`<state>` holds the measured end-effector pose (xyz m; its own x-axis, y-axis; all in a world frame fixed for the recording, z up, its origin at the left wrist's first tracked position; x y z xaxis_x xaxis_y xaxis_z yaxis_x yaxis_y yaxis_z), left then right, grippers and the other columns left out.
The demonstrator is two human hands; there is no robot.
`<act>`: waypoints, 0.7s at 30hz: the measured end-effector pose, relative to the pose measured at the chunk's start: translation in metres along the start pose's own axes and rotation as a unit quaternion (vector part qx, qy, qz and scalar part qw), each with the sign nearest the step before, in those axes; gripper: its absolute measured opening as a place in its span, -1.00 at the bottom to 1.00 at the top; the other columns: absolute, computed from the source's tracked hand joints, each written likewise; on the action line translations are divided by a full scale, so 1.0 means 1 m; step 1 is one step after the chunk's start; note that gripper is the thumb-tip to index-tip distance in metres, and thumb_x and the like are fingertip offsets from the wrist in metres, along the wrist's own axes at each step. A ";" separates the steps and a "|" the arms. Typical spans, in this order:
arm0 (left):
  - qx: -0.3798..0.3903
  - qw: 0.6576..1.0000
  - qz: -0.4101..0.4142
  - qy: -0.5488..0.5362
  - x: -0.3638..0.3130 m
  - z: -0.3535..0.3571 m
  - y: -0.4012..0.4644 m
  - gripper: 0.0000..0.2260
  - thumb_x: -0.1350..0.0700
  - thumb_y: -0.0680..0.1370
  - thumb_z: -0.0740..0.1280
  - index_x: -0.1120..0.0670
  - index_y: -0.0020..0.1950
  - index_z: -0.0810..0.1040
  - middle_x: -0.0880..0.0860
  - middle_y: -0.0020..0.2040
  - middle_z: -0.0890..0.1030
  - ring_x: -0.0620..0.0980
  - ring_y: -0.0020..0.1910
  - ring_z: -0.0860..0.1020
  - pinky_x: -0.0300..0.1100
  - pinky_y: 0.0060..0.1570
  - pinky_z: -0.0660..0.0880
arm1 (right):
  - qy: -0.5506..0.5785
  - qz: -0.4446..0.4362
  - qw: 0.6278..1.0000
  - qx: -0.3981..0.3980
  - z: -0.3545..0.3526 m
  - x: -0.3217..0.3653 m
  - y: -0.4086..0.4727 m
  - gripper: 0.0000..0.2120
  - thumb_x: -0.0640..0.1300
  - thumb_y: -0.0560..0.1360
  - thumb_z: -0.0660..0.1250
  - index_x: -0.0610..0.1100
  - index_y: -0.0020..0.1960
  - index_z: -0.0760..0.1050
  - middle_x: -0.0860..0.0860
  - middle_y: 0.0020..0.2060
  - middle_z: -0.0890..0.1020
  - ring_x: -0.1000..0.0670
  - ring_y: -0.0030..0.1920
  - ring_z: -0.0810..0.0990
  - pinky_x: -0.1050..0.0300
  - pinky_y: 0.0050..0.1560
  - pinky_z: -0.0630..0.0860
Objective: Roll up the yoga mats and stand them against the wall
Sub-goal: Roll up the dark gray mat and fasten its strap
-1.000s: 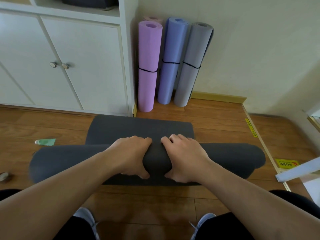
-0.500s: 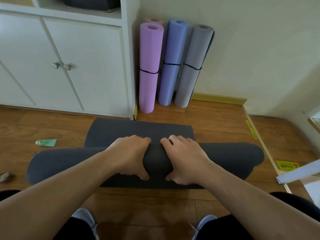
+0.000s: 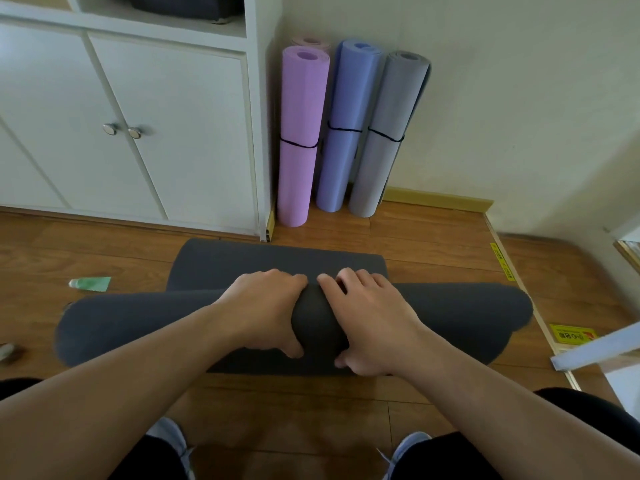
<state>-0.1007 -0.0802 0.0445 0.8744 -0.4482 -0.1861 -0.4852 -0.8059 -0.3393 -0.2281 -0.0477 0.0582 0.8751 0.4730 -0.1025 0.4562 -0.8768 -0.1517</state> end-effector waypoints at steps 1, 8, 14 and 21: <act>0.013 1.000 -0.002 -0.006 0.001 0.002 0.000 -0.28 -0.32 0.30 0.60 -0.15 0.34 0.40 -0.15 0.12 0.55 -0.08 0.08 0.54 -0.03 0.11 0.59 | 0.004 0.000 1.000 0.003 0.002 0.000 0.001 0.08 0.24 0.31 0.65 -0.01 0.60 0.11 -0.06 0.40 0.41 -0.14 0.37 0.44 -0.11 0.41 0.45; -0.047 0.996 0.019 0.068 -0.009 0.008 -0.006 -0.08 -0.33 0.30 0.60 -0.09 0.51 0.26 -0.07 0.36 0.44 0.00 0.32 0.47 0.00 0.38 0.46 | 0.060 0.004 0.998 -0.009 -0.002 -0.007 0.004 -0.18 0.27 0.33 0.59 0.04 0.43 0.30 0.04 0.19 0.56 -0.04 0.18 0.57 0.00 0.12 0.58; -0.042 0.998 0.014 0.042 -0.006 0.003 -0.004 -0.26 -0.28 0.31 0.61 -0.10 0.37 0.37 -0.11 0.19 0.53 -0.05 0.13 0.54 -0.07 0.14 0.55 | 0.043 0.002 0.999 -0.004 0.001 -0.001 0.001 0.10 0.29 0.31 0.62 0.02 0.61 0.07 -0.03 0.39 0.45 -0.11 0.38 0.46 -0.07 0.45 0.41; 0.002 1.000 0.006 0.014 0.000 0.004 -0.004 -0.24 -0.32 0.30 0.59 -0.14 0.38 0.37 -0.15 0.16 0.53 -0.09 0.10 0.53 -0.08 0.12 0.56 | 0.029 -0.008 0.999 -0.017 0.002 -0.001 0.003 -0.04 0.26 0.34 0.62 -0.02 0.55 0.23 -0.04 0.33 0.52 -0.11 0.31 0.52 -0.05 0.32 0.51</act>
<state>-0.0989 -0.0752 0.0421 0.8676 -0.4689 -0.1655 -0.4965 -0.7983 -0.3409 -0.2275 -0.0510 0.0560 0.8750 0.4822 -0.0439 0.4746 -0.8720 -0.1199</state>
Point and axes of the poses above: each hand's wrist, its own y-axis towards the middle knuckle, its own z-axis out of the palm, x = y × z, the point moved 7 cm from there along y, towards the middle knuckle
